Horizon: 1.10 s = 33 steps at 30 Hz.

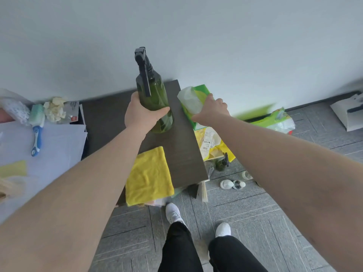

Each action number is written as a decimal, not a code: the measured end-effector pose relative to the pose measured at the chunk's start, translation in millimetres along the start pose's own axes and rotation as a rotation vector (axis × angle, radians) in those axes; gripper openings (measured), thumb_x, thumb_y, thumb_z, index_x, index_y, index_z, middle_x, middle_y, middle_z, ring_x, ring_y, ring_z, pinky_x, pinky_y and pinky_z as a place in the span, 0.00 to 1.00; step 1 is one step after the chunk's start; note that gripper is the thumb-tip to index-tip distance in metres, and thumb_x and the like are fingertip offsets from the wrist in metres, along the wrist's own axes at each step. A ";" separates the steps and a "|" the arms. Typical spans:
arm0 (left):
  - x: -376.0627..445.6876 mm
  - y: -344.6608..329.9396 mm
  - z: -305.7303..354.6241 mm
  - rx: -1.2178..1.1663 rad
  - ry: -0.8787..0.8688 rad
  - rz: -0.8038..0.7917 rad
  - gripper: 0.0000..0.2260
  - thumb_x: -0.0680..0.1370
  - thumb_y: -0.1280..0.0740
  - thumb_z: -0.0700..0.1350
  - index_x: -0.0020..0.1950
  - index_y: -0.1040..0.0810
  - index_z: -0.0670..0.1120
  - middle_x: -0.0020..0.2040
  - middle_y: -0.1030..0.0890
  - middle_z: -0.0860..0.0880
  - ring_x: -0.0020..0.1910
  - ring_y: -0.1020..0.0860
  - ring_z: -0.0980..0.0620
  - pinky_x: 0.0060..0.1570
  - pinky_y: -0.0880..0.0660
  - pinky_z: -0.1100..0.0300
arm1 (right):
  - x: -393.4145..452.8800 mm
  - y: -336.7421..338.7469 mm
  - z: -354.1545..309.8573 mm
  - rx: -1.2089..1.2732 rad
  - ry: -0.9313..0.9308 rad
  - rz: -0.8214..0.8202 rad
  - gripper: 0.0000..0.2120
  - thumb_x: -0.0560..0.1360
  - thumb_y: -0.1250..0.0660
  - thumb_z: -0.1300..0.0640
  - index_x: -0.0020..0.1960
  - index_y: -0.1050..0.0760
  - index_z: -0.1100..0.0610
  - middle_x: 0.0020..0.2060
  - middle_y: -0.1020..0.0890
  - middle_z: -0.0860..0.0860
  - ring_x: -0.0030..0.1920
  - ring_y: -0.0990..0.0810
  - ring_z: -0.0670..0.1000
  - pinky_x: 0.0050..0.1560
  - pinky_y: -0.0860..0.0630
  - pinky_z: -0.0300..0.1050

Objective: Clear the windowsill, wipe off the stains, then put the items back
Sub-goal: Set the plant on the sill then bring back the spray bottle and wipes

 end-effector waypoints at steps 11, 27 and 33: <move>-115.4 -48.7 36.7 0.059 -0.148 -0.116 0.32 0.64 0.22 0.56 0.64 0.31 0.53 0.53 0.25 0.58 0.50 0.27 0.55 0.52 0.27 0.56 | -77.9 11.0 106.8 0.057 -0.065 0.047 0.42 0.69 0.30 0.48 0.76 0.47 0.58 0.65 0.32 0.58 0.67 0.33 0.59 0.59 0.26 0.54; -336.8 -369.3 238.6 0.166 -0.557 -0.738 0.29 0.63 0.20 0.52 0.58 0.29 0.49 0.50 0.24 0.56 0.52 0.24 0.51 0.50 0.29 0.59 | -198.8 97.0 536.4 0.430 -0.746 0.265 0.44 0.70 0.30 0.45 0.77 0.47 0.58 0.66 0.33 0.58 0.68 0.34 0.59 0.63 0.28 0.57; -437.9 -506.5 332.2 0.234 -0.675 -0.866 0.30 0.63 0.20 0.53 0.59 0.29 0.49 0.54 0.21 0.53 0.56 0.23 0.48 0.54 0.27 0.55 | -226.5 144.4 702.7 0.523 -0.890 0.321 0.45 0.70 0.30 0.44 0.78 0.49 0.58 0.66 0.33 0.58 0.68 0.34 0.59 0.62 0.28 0.55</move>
Point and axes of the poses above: each hand's wrist, its own x-axis towards the middle knuckle, its own y-axis out of the back of the hand, z = x × y, the point moved 4 cm from there along x, towards the middle knuckle
